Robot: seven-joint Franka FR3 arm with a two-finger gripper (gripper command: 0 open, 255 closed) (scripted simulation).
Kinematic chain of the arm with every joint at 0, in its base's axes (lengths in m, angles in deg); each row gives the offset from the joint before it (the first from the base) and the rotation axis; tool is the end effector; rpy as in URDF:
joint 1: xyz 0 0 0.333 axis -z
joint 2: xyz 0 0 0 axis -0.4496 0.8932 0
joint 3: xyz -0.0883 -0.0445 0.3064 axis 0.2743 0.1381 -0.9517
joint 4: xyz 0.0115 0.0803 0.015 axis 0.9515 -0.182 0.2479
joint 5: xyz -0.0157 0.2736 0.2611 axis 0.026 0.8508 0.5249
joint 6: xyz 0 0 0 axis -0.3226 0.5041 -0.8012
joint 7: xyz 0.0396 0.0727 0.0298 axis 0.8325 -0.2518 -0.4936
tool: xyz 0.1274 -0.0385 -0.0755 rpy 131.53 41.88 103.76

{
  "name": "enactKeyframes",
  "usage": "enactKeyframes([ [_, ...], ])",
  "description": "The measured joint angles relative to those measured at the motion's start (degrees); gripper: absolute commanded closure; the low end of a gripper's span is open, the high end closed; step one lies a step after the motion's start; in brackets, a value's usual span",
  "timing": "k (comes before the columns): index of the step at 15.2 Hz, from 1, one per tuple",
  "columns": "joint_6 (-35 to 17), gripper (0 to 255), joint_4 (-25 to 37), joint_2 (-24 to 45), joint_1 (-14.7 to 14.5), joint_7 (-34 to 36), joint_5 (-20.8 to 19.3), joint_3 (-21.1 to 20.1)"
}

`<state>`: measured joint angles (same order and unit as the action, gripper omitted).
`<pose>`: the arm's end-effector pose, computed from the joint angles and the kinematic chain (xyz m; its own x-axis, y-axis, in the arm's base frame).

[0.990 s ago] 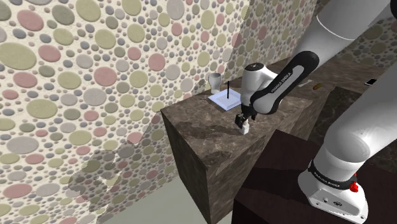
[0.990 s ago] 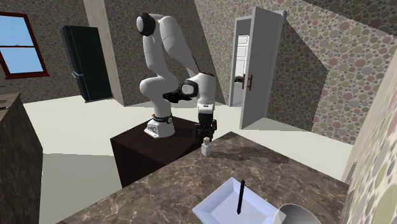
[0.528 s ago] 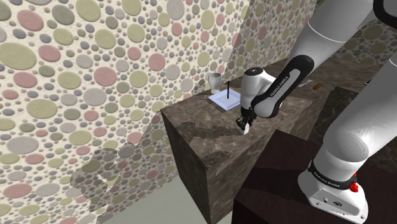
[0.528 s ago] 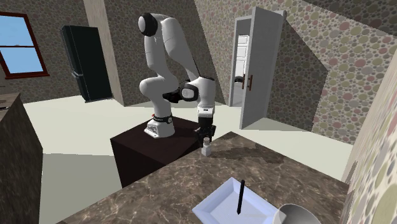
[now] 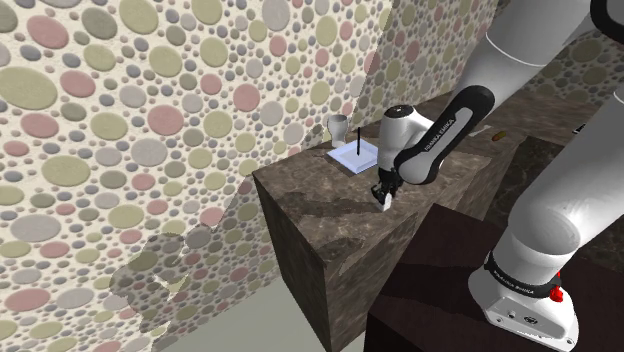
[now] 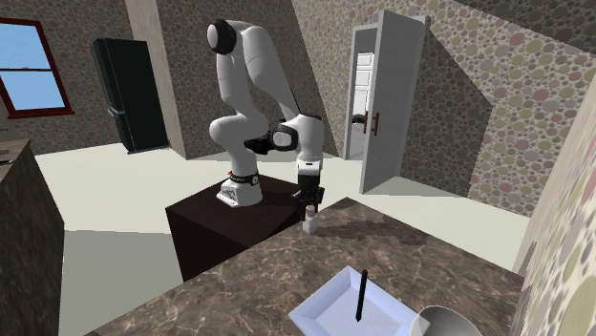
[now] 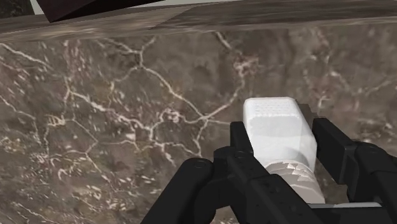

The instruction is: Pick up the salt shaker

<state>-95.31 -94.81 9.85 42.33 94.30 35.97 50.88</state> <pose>0.3580 -0.0739 0.2168 0.9487 -0.3030 0.0900 -0.3118 -0.9439 0.1087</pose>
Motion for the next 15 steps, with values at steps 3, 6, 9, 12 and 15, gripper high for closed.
enactKeyframes([
  [3,2.7,255,0.1,-2.7,-0.8,-1.6,2.0,0.4],
  [6,5.8,255,0.3,-5.6,-1.5,-3.2,3.6,0.8],
  [9,8.7,255,0.8,-8.0,-2.2,-4.1,4.8,1.0],
  [12,12.2,255,1.1,-11.3,-2.8,-5.2,6.0,1.3],
  [15,14.8,255,1.8,-13.1,-3.2,-5.8,6.7,1.5],
])
